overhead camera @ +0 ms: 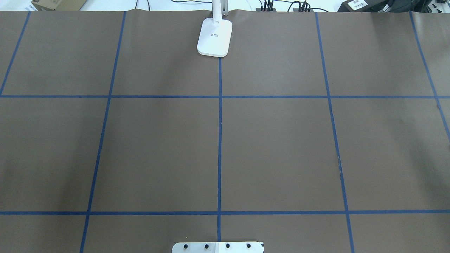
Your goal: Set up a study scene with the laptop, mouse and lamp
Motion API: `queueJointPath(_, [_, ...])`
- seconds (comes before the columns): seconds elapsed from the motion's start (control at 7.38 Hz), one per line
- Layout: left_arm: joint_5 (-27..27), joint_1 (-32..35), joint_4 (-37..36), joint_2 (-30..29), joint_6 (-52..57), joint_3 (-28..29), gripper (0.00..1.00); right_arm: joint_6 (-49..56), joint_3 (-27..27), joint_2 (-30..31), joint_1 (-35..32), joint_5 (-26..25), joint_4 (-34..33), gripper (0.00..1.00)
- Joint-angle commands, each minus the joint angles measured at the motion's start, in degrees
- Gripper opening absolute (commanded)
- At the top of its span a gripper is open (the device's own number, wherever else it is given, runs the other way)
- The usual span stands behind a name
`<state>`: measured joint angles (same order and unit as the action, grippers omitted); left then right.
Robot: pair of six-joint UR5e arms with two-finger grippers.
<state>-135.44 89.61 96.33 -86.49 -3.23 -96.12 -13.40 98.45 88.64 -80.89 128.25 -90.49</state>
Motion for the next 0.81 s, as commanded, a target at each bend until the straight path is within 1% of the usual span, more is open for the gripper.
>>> queueJointPath(0.0, [0.00,-0.05,1.13,0.18,0.15,-0.12,1.00,0.04,0.25,0.04,-3.03,2.68,-3.71,0.99])
queueJointPath(0.14, [-0.08,-0.05,1.58,0.44,-0.02,-0.12,1.00,0.04,0.69,-0.13,-4.35,3.05,-3.91,0.99])
queueJointPath(0.27, [-0.17,-0.05,1.58,0.53,0.06,1.10,1.00,0.13,0.61,-0.30,-4.37,2.88,-3.91,0.99])
queueJointPath(0.41, [-0.26,-0.14,1.76,0.53,0.24,0.85,1.00,0.05,1.13,-0.31,-4.37,3.31,-3.82,0.99])
queueJointPath(0.54, [-0.09,-0.14,2.98,0.62,0.15,1.46,1.00,0.13,0.61,0.22,-4.37,6.71,-3.73,0.99])
queueJointPath(0.68, [-0.17,-0.14,3.34,0.53,0.24,2.42,1.00,0.13,2.61,1.00,-4.54,8.14,-3.73,0.99])
